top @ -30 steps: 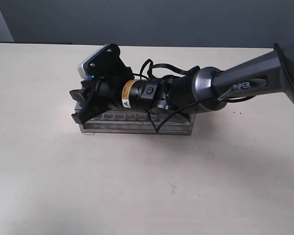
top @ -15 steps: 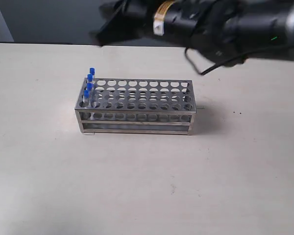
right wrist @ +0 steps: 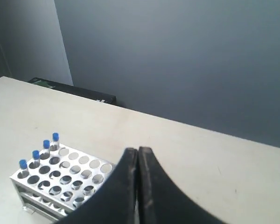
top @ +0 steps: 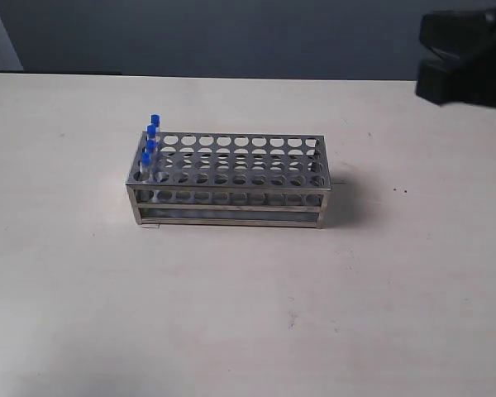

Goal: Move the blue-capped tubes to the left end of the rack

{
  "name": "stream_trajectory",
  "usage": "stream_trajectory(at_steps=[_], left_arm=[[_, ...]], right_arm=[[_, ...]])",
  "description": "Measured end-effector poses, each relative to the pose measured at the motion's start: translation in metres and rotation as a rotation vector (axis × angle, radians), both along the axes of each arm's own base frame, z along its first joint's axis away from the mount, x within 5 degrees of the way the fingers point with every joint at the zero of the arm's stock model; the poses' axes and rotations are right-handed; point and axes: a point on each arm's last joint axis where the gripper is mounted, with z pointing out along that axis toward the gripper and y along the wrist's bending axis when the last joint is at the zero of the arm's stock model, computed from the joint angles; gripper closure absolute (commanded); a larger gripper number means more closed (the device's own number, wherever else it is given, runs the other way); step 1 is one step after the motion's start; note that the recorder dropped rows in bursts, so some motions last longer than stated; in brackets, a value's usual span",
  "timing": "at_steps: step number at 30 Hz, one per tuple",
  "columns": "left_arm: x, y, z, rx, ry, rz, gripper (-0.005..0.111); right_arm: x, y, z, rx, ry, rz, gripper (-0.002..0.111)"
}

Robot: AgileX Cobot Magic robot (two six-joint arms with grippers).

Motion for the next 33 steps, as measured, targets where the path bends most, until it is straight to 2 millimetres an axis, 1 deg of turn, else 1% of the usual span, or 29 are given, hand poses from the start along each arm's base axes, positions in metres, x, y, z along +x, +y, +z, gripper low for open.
stream_trajectory(at_steps=[1,3,4,10,12,14,17,21,22,23,24,26,27,28,29,32,33], left_arm=[[0.000,0.000,0.000,0.000,0.000,0.000,0.106],[0.000,0.000,0.000,0.000,0.000,0.000,0.106],[0.000,0.000,0.000,0.000,0.000,0.000,0.106],[0.000,0.000,0.000,0.000,0.000,0.000,0.106],[0.000,0.000,0.000,0.000,0.000,0.000,0.106],[0.000,0.000,0.000,0.000,0.000,0.000,0.106],[0.000,0.000,0.000,0.000,0.000,0.000,0.106],[0.000,0.000,0.000,0.000,0.000,0.000,0.106],[0.000,0.000,0.000,0.000,0.000,0.000,0.106],[0.000,0.000,0.000,0.000,0.000,0.000,0.106],[0.000,0.000,0.000,0.000,0.000,0.000,0.106],[0.000,0.000,0.000,0.000,0.000,0.000,0.106],[0.000,0.000,0.000,0.000,0.000,0.000,0.106],[0.000,0.000,0.000,0.000,0.000,0.000,0.106],[0.000,0.000,0.000,0.000,0.000,0.000,0.106],[0.000,0.000,0.000,0.000,0.000,0.000,0.106],[0.000,0.000,0.000,0.000,0.000,0.000,0.106]], right_arm=[[-0.008,-0.006,-0.002,0.017,0.000,-0.004,0.108],[-0.018,-0.013,-0.006,0.034,0.003,-0.008,0.108],[-0.024,-0.018,-0.005,0.048,-0.009,-0.009,0.108],[-0.045,-0.035,0.006,0.066,-0.083,-0.020,0.108],[-0.053,-0.047,0.005,0.050,-0.085,-0.067,0.108],[-0.063,-0.065,0.001,0.055,-0.081,-0.163,0.108],[-0.079,-0.088,-0.017,0.073,-0.077,-0.335,0.108],[-0.094,-0.103,-0.041,0.089,-0.085,-0.485,0.108],[-0.096,-0.105,-0.047,0.089,-0.085,-0.507,0.108],[-0.097,-0.106,-0.057,0.083,-0.074,-0.527,0.108],[-0.097,-0.106,-0.062,0.079,-0.065,-0.530,0.108],[-0.096,-0.106,-0.078,0.064,-0.026,-0.535,0.108],[-0.095,-0.106,-0.091,0.061,0.003,-0.534,0.108],[-0.096,-0.106,-0.097,0.060,0.010,-0.534,0.108],[-0.098,-0.106,-0.108,0.065,0.026,-0.534,0.108],[-0.099,-0.105,-0.126,0.019,0.042,-0.510,0.108],[-0.100,-0.104,-0.128,0.008,0.043,-0.499,0.108]])
